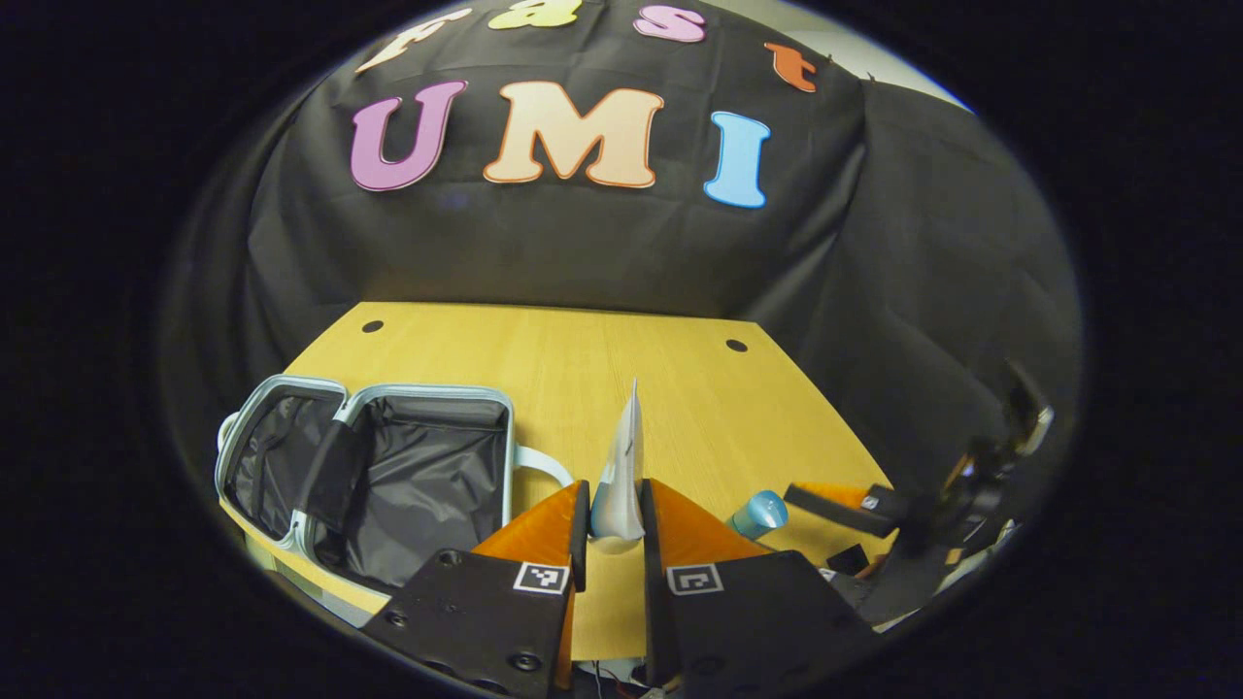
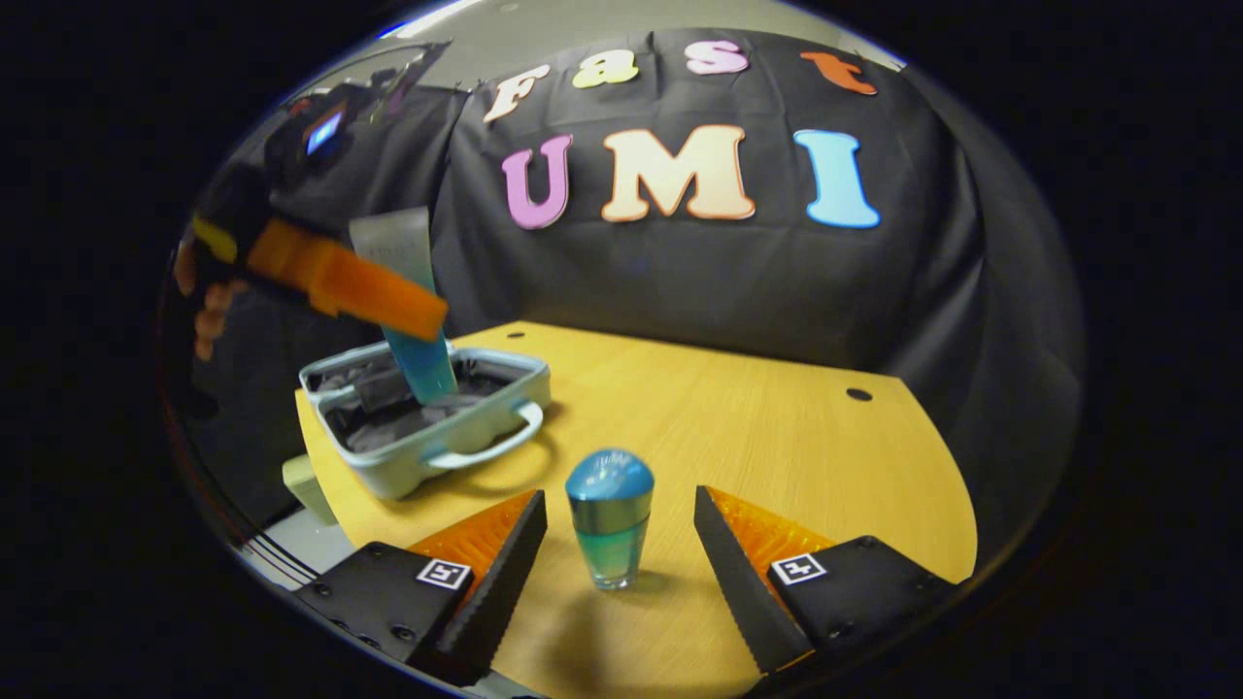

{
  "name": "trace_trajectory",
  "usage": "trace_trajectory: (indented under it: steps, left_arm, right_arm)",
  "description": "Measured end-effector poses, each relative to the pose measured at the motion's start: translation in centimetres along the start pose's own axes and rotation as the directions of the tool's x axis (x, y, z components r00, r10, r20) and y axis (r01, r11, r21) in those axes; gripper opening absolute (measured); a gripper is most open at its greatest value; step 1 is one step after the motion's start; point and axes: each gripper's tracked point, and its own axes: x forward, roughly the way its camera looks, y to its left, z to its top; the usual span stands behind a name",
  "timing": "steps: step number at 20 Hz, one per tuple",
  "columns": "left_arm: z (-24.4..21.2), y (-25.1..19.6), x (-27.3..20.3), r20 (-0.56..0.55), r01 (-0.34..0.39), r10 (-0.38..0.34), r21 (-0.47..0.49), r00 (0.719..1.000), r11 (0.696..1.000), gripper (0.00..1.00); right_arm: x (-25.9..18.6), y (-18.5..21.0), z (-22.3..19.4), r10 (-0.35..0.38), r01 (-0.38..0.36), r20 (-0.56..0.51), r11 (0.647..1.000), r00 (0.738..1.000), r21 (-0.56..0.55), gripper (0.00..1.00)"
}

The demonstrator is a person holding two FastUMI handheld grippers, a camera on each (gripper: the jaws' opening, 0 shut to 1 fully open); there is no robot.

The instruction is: First open the suitcase, pack the skin care products into it, and then close the suitcase.

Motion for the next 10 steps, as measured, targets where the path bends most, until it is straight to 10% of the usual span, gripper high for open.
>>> trace_trajectory:
  steps: [3,4,10]
  left_arm:
    - [-0.9,1.7,-0.7,-0.017,-0.038,0.037,-0.007,0.999,0.999,0.22]
    - [-1.2,2.3,-0.8,-0.028,-0.047,0.047,-0.011,0.999,0.999,0.22]
    - [-2.8,7.6,-1.2,-0.094,-0.119,0.118,0.000,0.989,0.993,0.22]
  right_arm:
    - [1.4,0.1,-2.3,0.005,-0.004,-0.067,1.000,0.998,0.011,0.77]
    - [1.6,0.1,-1.9,0.006,-0.004,-0.072,1.000,0.997,0.027,0.50]
    - [1.6,2.0,1.4,0.049,-0.036,-0.108,0.992,0.993,0.120,0.46]
